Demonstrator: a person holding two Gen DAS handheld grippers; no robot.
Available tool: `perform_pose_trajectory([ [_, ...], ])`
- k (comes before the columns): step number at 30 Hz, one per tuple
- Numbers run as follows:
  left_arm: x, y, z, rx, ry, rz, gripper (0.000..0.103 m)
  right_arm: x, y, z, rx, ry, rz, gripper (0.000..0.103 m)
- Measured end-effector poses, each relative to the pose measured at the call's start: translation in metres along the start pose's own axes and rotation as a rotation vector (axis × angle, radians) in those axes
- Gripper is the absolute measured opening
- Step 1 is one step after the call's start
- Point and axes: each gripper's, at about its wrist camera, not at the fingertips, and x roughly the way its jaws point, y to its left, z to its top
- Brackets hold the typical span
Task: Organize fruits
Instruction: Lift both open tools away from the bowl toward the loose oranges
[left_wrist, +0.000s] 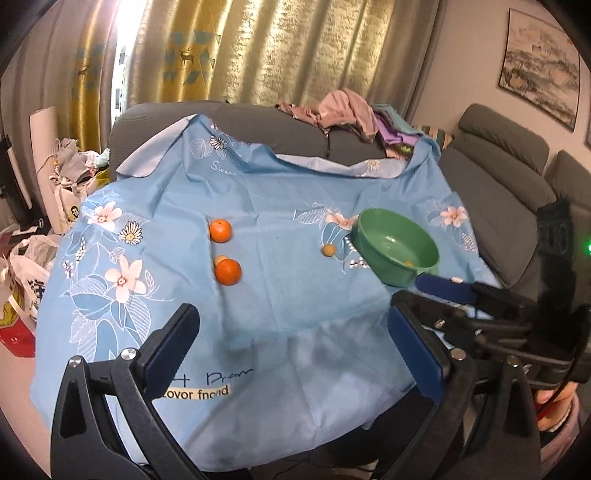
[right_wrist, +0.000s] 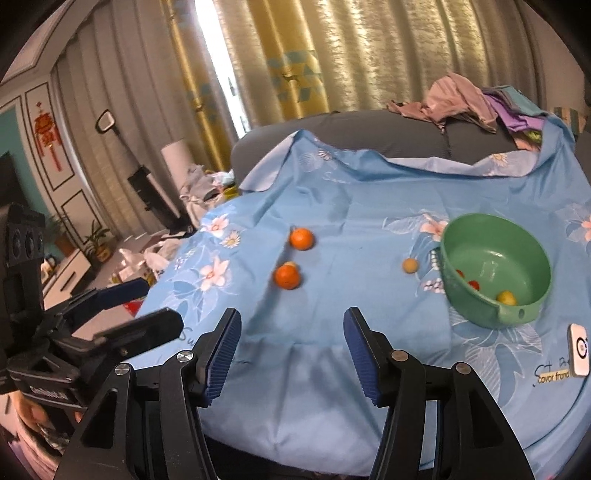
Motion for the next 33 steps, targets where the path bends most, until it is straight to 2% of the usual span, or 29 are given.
perform_pose_trajectory([
  [5,-0.006,0.002,-0.003,-0.049,-0.008,-0.043,0.102,0.003,0.003,-0.007,-0.001,0.014,0.026,0.058],
  [10,-0.001,-0.001,-0.001,-0.084,0.0,-0.037,0.102,0.003,-0.002,-0.008,0.006,0.007,0.044,0.058],
  [14,0.009,-0.005,0.0,-0.05,0.023,-0.001,0.102,0.006,-0.011,-0.009,0.026,0.006,0.046,0.058],
  [17,0.019,-0.003,0.001,-0.032,0.035,-0.002,0.102,0.015,-0.019,-0.009,0.044,0.017,0.045,0.058],
  [23,0.052,0.002,0.004,0.082,0.067,0.104,0.102,0.044,-0.037,-0.006,0.079,0.069,0.048,0.058],
  [33,0.096,0.023,0.015,0.15,0.132,0.119,0.101,0.081,-0.053,0.006,0.106,0.112,0.051,0.058],
])
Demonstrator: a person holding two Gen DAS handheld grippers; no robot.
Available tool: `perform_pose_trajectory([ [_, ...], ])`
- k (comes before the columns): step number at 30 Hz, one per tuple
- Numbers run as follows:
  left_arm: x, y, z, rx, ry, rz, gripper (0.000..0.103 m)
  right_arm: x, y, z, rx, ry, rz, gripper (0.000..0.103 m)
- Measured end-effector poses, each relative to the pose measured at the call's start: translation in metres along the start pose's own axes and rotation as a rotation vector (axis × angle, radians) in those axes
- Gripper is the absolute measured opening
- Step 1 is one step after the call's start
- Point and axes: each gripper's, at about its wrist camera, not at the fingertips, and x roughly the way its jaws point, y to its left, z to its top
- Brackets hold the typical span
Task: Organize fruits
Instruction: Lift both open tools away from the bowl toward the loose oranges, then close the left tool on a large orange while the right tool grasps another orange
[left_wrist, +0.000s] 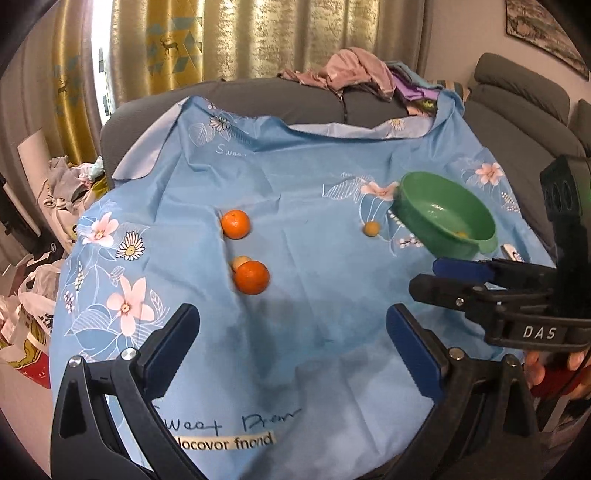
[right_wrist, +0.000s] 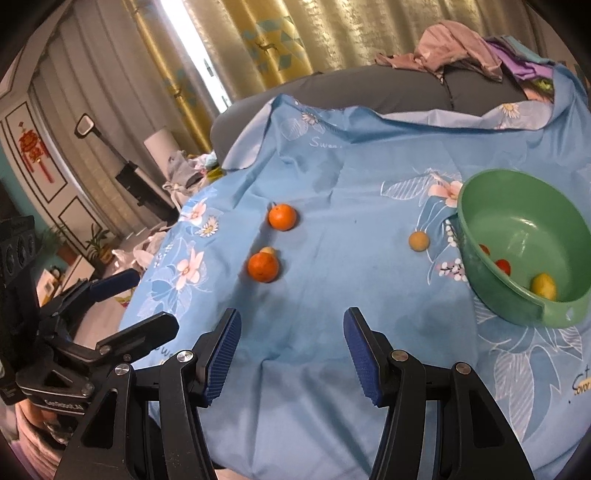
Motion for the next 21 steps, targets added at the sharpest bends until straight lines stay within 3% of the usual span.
perform_pose_trajectory([
  [6,0.022,0.005,0.007,0.007,0.03,-0.002,0.1,0.015,-0.007,0.008,0.004,0.023,-0.002,0.058],
  [15,0.06,0.025,0.016,-0.016,0.091,-0.013,0.088,0.039,-0.026,0.02,0.032,0.052,0.004,0.058],
  [21,0.085,0.03,0.022,-0.01,0.125,-0.034,0.071,0.054,-0.037,0.025,0.041,0.077,0.007,0.058],
])
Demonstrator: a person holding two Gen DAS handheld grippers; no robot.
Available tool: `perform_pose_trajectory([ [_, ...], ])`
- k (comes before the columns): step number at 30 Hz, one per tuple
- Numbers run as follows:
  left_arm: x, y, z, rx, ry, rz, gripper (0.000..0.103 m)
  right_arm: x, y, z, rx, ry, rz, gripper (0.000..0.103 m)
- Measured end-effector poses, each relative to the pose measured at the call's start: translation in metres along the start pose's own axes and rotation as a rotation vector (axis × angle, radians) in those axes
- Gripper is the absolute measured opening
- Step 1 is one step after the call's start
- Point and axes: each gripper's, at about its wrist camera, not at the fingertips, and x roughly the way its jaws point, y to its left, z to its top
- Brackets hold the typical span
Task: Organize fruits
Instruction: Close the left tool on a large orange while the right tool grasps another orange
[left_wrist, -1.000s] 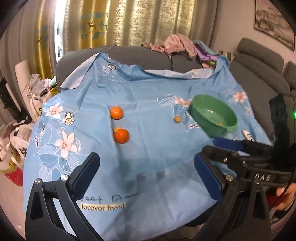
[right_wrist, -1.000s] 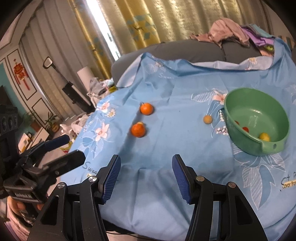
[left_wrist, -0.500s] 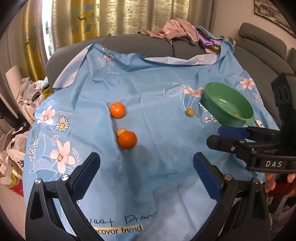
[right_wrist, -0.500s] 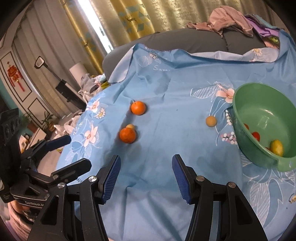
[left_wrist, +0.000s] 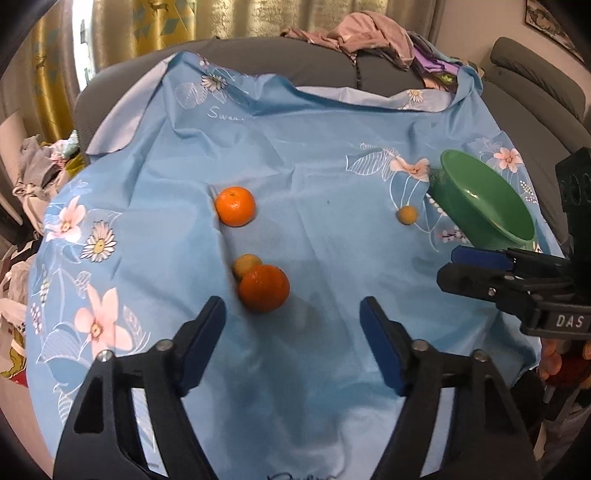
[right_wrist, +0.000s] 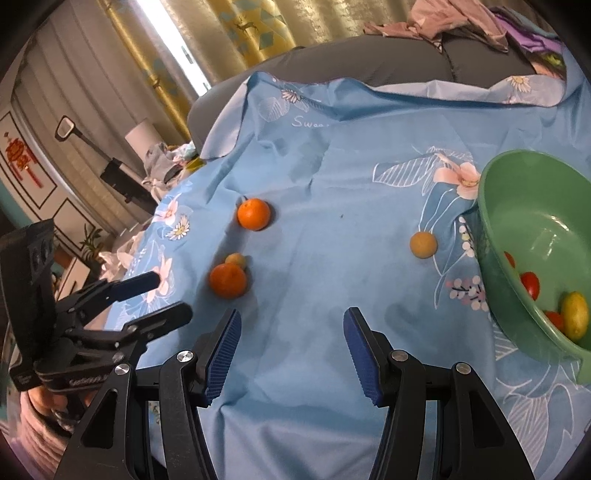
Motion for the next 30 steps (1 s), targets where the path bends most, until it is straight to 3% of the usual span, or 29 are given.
perform_pose_trajectory([
  [6,0.023,-0.001,0.007,0.054,0.034,-0.003,0.062,0.014,-0.008,0.0,0.017,0.028,0.007,0.058],
  [13,0.054,0.006,0.011,0.126,0.098,0.079,0.049,0.025,-0.012,0.003,0.024,0.044,0.021,0.058],
  [26,0.077,-0.003,0.006,0.298,0.126,0.152,0.045,0.038,-0.011,0.009,0.015,0.066,0.014,0.058],
  [30,0.079,-0.003,0.006,0.295,0.138,0.152,0.041,0.04,-0.005,0.013,-0.01,0.064,0.009,0.058],
])
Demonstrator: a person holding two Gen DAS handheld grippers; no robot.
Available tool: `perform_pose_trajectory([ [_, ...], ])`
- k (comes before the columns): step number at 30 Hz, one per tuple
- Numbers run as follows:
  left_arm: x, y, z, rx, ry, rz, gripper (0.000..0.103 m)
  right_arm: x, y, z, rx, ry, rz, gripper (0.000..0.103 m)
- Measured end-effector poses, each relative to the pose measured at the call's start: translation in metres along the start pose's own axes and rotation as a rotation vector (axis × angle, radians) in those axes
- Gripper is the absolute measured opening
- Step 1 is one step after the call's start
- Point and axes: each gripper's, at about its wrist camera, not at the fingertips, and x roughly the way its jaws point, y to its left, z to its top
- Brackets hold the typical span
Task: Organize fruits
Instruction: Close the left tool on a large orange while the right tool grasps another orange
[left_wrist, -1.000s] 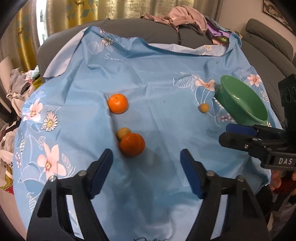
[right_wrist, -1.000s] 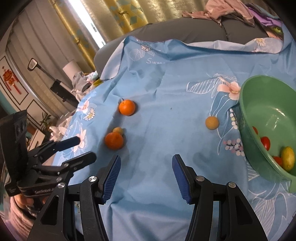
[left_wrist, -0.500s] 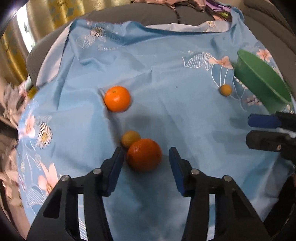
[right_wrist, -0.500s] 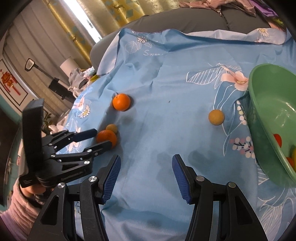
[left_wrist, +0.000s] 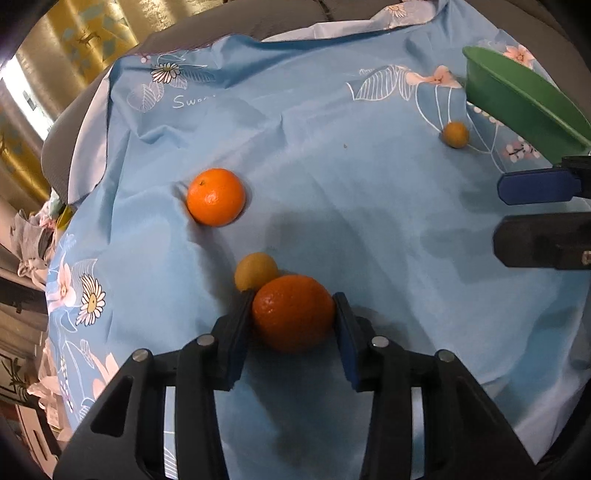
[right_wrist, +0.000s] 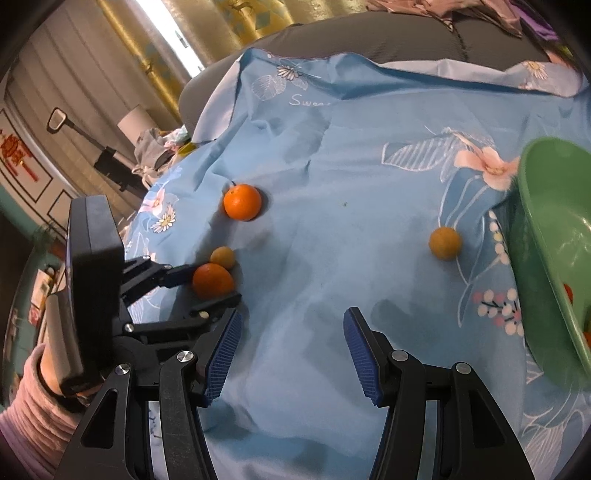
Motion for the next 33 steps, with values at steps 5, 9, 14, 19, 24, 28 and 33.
perform_pose_trajectory([
  [5,-0.017,0.025,-0.006,-0.17,-0.053,-0.126,0.041,0.009,0.007,0.011,-0.029,0.002,0.004,0.058],
  [9,-0.041,0.046,-0.011,-0.29,-0.144,-0.187,0.041,0.023,0.015,0.024,-0.043,0.011,0.03,0.058],
  [14,-0.054,0.069,-0.01,-0.378,-0.2,-0.175,0.041,0.051,0.037,0.049,-0.09,0.011,0.073,0.058],
  [19,-0.056,0.088,-0.009,-0.433,-0.22,-0.162,0.041,0.082,0.057,0.07,-0.15,0.001,0.049,0.058],
  [24,-0.053,0.096,-0.014,-0.445,-0.221,-0.168,0.041,0.119,0.065,0.087,-0.175,0.042,-0.019,0.058],
  [28,-0.05,0.1,-0.015,-0.445,-0.218,-0.176,0.041,0.135,0.066,0.091,-0.175,0.06,-0.015,0.058],
  [33,-0.05,0.1,-0.015,-0.443,-0.219,-0.182,0.041,0.142,0.063,0.096,-0.138,0.074,0.025,0.045],
])
